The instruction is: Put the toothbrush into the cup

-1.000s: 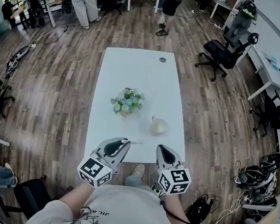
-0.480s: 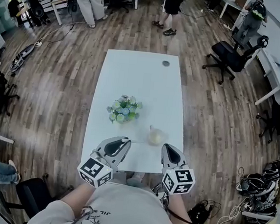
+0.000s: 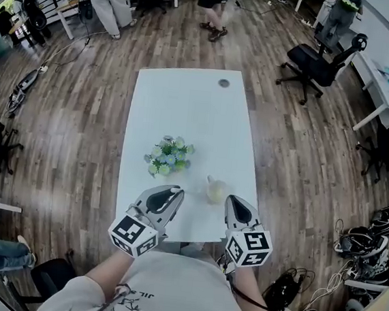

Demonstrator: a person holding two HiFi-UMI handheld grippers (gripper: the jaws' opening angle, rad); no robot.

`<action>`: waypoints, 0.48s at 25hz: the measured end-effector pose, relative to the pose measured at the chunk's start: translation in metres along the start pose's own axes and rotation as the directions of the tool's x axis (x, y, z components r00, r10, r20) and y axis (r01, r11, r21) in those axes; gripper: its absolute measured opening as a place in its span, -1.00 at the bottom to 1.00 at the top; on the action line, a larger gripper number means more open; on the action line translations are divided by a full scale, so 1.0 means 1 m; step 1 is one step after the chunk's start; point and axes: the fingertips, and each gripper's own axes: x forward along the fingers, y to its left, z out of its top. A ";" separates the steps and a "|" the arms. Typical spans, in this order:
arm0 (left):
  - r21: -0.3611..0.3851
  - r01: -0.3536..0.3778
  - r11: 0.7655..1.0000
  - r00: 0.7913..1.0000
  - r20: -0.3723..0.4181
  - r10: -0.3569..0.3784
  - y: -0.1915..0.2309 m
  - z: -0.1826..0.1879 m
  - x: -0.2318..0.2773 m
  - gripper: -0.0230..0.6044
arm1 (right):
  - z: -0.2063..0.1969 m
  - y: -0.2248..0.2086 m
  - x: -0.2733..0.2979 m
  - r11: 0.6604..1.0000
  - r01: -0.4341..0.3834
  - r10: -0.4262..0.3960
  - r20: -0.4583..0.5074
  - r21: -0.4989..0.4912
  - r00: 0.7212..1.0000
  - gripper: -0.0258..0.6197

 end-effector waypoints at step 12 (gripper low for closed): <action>-0.023 0.045 0.999 0.998 -0.051 -0.046 0.010 -0.027 0.039 -0.76 | -0.018 -0.019 0.013 0.998 0.055 -0.054 -0.033 0.036 0.998 -0.86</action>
